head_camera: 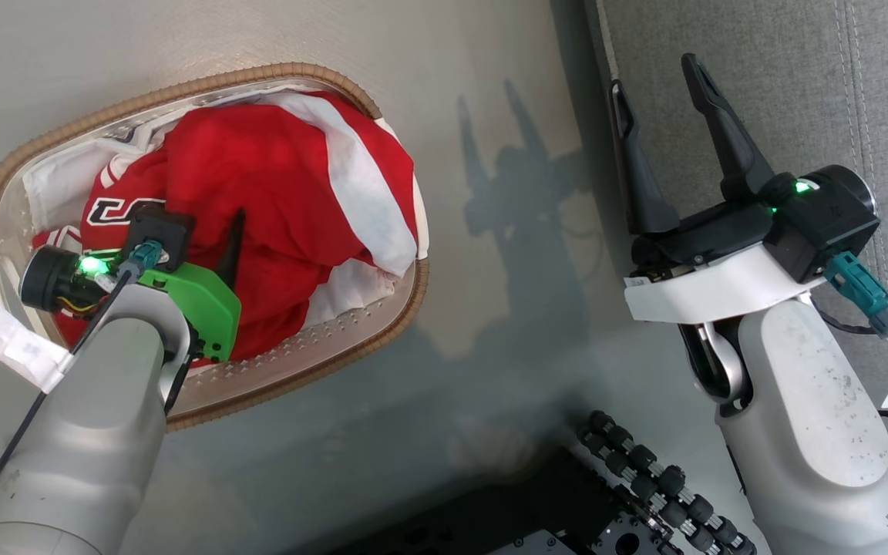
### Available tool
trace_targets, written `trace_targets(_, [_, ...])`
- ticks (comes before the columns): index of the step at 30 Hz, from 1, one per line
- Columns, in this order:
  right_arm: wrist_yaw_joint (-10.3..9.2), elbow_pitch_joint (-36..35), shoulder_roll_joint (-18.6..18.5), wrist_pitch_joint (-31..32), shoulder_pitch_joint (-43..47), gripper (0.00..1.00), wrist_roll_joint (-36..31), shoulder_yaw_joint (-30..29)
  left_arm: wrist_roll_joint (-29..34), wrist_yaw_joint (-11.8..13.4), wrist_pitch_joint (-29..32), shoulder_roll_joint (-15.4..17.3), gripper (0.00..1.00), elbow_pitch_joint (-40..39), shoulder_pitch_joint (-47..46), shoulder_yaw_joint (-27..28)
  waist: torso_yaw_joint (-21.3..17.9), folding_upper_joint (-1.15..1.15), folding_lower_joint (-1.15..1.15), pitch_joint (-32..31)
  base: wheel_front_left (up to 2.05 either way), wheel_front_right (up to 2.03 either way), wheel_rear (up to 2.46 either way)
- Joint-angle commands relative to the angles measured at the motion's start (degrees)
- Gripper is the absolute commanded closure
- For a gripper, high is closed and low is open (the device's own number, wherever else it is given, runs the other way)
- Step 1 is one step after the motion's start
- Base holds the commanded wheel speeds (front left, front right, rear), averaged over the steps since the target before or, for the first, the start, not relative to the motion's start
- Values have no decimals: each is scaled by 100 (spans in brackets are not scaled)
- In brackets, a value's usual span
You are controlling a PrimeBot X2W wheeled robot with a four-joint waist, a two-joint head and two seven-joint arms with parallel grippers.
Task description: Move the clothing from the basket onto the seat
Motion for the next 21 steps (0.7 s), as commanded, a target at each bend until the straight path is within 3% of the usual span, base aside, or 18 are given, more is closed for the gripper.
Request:
trace_targets(1, [-5,25,-15,-26,72,0,39,18,-100,-15,3,55,44,38,-124,-89,-13,0,0,-11,0,0,0])
trace_targets(3, [-5,38,-15,-26,68,0,50,28,-188,-15,3,85,93,-30,-166,-239,-24,0,0,-23,0,0,0])
trace_targets(4, [-5,41,-14,-26,75,0,51,28,-292,-15,3,117,100,-35,-158,-305,-24,0,0,-32,0,0,0])
trace_targets(11, [-5,146,-15,-26,125,0,109,-35,-602,-15,3,185,100,-204,-51,-509,12,0,0,-261,0,0,0])
trace_targets(21, [-5,515,-15,-26,445,0,98,-129,-1149,-16,3,-4,100,-796,811,-442,157,0,0,-1405,0,0,0])
